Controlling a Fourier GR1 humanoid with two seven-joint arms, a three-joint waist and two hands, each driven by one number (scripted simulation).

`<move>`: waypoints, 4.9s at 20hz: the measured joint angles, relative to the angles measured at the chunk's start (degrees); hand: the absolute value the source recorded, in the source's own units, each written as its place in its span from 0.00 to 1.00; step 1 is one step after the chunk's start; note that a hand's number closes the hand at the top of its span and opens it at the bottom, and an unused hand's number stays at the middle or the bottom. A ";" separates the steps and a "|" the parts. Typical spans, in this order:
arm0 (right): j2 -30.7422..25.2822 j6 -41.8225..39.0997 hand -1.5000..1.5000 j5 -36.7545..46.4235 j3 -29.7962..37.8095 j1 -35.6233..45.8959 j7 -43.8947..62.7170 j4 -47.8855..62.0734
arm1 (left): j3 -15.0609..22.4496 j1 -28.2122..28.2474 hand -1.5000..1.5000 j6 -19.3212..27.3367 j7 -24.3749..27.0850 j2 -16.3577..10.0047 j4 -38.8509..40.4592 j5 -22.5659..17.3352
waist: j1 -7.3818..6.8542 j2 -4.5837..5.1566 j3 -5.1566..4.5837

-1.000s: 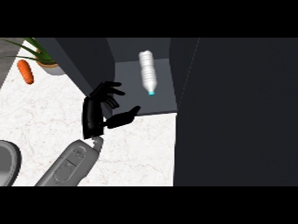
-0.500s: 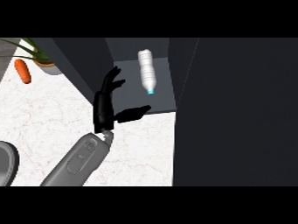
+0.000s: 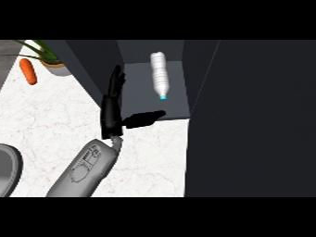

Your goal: Pick up the bottled water, place it into the cabinet and close the cabinet

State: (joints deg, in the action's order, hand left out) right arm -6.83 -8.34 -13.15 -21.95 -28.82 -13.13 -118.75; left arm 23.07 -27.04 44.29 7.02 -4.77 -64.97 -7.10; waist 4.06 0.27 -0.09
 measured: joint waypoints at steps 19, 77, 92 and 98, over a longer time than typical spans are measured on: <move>0.25 2.67 0.00 1.37 -0.60 -3.14 -0.02 -2.32 | -3.89 1.85 0.00 -23.90 12.61 1.05 -1.45 -14.53 | -3.34 0.07 -0.27; -0.25 0.12 1.00 16.61 -15.02 12.48 28.48 -8.72 | -22.21 67.59 0.00 -51.65 15.83 -22.01 -66.65 -36.01 | -7.85 0.43 0.20; 5.24 15.35 1.00 -2.35 -7.81 46.80 38.86 12.07 | -36.29 76.01 0.00 -64.93 17.09 -23.12 -64.39 -47.60 | -6.85 0.84 0.01; 5.70 10.89 1.00 -9.42 1.94 55.76 37.21 20.51 | -39.63 78.33 0.00 -67.99 16.67 -21.89 -64.15 -49.80 | -6.25 0.57 -0.02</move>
State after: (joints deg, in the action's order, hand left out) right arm -1.12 2.55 -22.57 -20.01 26.94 24.09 -98.24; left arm -16.56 51.29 -23.71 23.69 -26.66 -129.13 -56.89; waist -2.19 0.84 -0.11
